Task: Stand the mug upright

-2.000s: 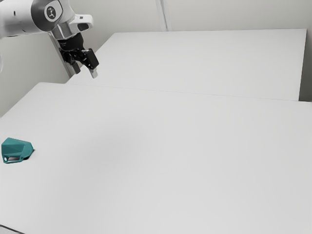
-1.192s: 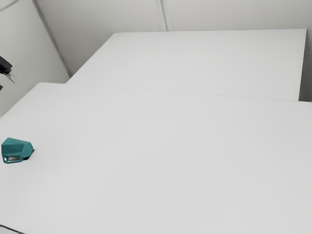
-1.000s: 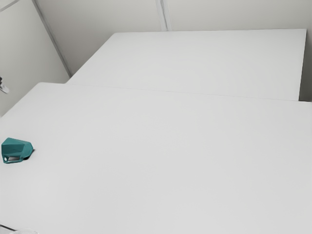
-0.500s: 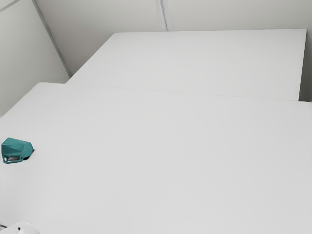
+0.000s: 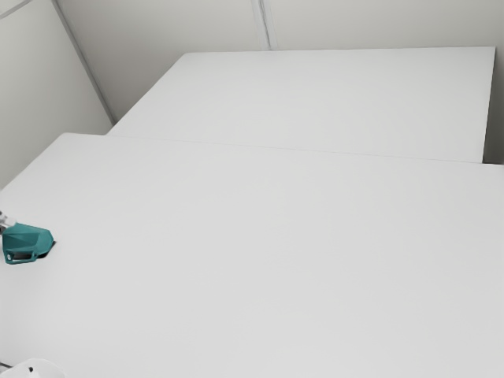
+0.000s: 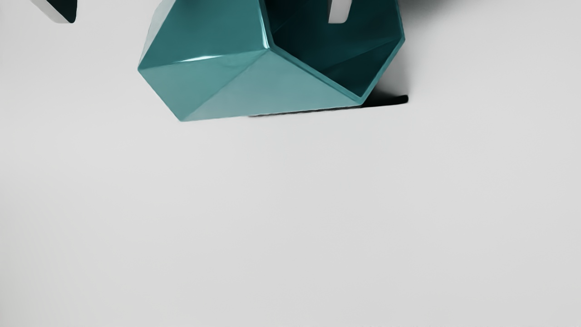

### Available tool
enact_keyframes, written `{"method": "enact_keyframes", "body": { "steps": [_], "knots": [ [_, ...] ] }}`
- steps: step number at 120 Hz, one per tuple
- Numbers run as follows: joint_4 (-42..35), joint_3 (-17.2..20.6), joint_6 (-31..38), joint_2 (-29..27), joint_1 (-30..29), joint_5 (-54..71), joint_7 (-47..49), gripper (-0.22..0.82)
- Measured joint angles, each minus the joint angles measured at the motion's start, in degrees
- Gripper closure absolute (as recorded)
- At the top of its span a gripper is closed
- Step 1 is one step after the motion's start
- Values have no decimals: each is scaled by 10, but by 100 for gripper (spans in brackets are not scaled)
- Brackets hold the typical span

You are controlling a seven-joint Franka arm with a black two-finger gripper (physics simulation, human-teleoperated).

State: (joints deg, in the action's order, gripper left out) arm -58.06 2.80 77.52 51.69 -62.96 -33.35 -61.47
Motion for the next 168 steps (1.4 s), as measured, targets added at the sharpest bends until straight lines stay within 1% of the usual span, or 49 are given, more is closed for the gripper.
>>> {"method": "enact_keyframes", "body": {
  "steps": [39,42,48,60,65,76,84,93,108,119,128,141,148,156,162,164,168],
  "knots": [
    [-15,0,-32,4,0,-28,-15,0],
    [-16,-1,-35,4,0,-29,-16,1],
    [-19,-1,-39,4,0,-31,-16,9],
    [-22,-1,-46,4,0,-33,-15,35],
    [-22,-1,-48,4,0,-33,-15,45],
    [-22,0,-56,3,-1,-35,-14,59],
    [-22,0,-65,1,-1,-40,-12,65],
    [-22,1,-76,-2,0,-47,-11,70],
    [-33,2,-92,-8,-1,-55,-6,75],
    [-46,3,-99,-16,-2,-65,-4,76],
    [-66,3,-102,-42,-3,-69,-2,77],
    [-125,1,-105,-114,4,-66,0,78],
    [-144,1,-106,-139,13,-59,1,78],
    [-159,-2,-104,-173,43,-45,3,78],
    [-179,-6,-96,-208,77,-28,6,78],
    [-187,-9,-92,-219,90,-23,7,79],
    [-204,-28,-82,-244,127,-12,10,79]
  ]
}}
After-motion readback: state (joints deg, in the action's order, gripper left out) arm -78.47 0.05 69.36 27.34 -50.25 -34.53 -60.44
